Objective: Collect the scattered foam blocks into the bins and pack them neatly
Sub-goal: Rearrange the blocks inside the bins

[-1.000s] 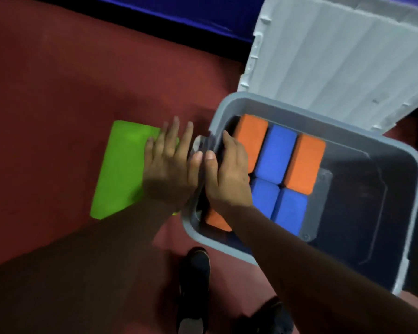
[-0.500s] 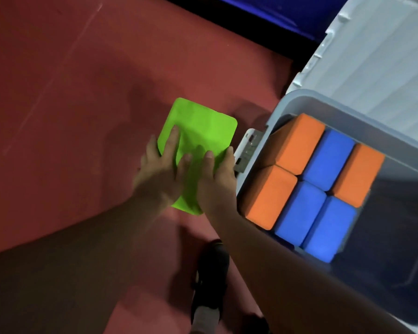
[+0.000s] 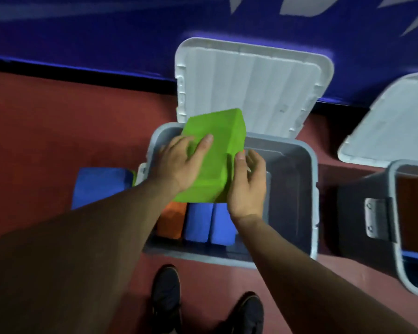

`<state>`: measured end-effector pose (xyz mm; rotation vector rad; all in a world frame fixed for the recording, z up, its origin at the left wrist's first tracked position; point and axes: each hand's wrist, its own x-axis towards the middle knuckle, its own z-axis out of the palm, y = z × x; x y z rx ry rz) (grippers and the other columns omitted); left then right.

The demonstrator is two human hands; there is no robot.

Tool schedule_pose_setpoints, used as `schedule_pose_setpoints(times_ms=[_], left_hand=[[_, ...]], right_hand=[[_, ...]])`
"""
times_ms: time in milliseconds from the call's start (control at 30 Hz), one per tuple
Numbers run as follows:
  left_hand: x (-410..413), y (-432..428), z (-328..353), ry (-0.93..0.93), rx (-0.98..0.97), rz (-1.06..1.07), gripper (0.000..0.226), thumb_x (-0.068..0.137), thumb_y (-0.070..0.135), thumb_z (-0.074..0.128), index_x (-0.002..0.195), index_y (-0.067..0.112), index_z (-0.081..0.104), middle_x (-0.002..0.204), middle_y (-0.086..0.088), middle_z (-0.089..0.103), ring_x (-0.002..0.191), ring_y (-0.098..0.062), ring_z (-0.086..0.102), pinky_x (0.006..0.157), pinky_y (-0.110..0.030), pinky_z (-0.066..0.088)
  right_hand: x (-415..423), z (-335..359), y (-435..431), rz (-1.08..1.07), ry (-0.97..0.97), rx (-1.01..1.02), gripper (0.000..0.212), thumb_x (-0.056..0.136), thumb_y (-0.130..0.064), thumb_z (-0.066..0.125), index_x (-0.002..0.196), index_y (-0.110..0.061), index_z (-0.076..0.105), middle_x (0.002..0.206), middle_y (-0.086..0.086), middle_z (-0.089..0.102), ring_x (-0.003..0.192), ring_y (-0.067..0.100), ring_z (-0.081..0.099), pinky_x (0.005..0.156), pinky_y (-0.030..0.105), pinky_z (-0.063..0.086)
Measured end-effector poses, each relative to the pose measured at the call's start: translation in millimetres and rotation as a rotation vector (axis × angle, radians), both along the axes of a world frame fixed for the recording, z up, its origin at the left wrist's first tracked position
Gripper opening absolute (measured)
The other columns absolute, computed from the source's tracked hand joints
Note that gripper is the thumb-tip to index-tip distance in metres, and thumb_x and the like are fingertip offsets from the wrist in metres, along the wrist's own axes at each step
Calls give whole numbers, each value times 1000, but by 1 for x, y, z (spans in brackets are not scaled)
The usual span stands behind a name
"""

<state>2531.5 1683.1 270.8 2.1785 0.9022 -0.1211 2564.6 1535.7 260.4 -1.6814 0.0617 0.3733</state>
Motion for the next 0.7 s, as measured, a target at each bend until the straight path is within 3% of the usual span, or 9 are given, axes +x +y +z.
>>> schedule_pose_setpoints(times_ms=[67, 200, 267, 333, 433, 500, 600, 700], left_hand=[[35, -41, 11, 109, -206, -14, 96, 85, 89, 6, 139, 31, 59, 144, -9, 57, 136, -27, 49, 119, -40, 30], [65, -126, 19, 134, -457, -32, 103, 80, 91, 4, 135, 26, 62, 139, -7, 61, 131, -26, 54, 114, -40, 37], [67, -157, 15, 130, -452, -36, 84, 93, 78, 6, 128, 27, 63, 138, -11, 61, 130, -27, 54, 109, -35, 37], [64, -181, 10, 186, -407, -24, 81, 99, 68, 6, 139, 22, 58, 148, -11, 53, 137, -28, 47, 110, -34, 33], [50, -200, -9, 261, -310, -56, 78, 98, 69, 1, 155, 30, 37, 161, -6, 37, 147, -29, 34, 118, -39, 24], [43, -203, -25, 211, -306, -49, 71, 98, 68, 2, 158, 39, 26, 165, 1, 29, 149, -26, 30, 120, -40, 21], [39, -199, -48, 50, -339, -32, 58, 101, 64, 9, 157, 49, 13, 167, 14, 18, 152, -20, 25, 122, -43, 20], [40, -187, -68, -15, -367, -6, 48, 104, 60, 14, 152, 53, 12, 166, 14, 19, 147, -21, 32, 116, -47, 30]], right_hand=[[18, 12, -45, -74, -40, -56, 29, 101, -33, 59, 126, -18, 57, 107, -19, 62, 90, -22, 58, 74, 0, 39], [36, 13, -112, -207, -83, -153, 40, 89, -57, 54, 119, -31, 55, 116, -14, 64, 106, -8, 59, 89, 11, 43], [36, 7, -133, -229, -44, -172, 51, 91, -56, 52, 131, -24, 53, 129, -5, 62, 118, 1, 57, 101, 18, 43], [35, 0, -147, -177, 28, -234, 62, 97, -55, 52, 149, -21, 45, 147, -1, 53, 135, 9, 48, 113, 24, 35], [31, -19, -155, -28, 157, -283, 66, 102, -52, 50, 159, -23, 32, 161, -6, 36, 147, 8, 33, 121, 26, 24], [32, -31, -155, 20, 160, -312, 65, 102, -52, 50, 157, -21, 35, 158, -6, 38, 144, 8, 35, 117, 24, 25], [41, -43, -147, 36, 235, -304, 63, 101, -58, 46, 156, -30, 35, 142, -1, 31, 121, 7, 40, 103, 19, 22], [54, -59, -130, 89, 350, -335, 70, 97, -72, 35, 159, -47, 15, 162, 12, 21, 142, 27, 38, 116, 34, 23]])
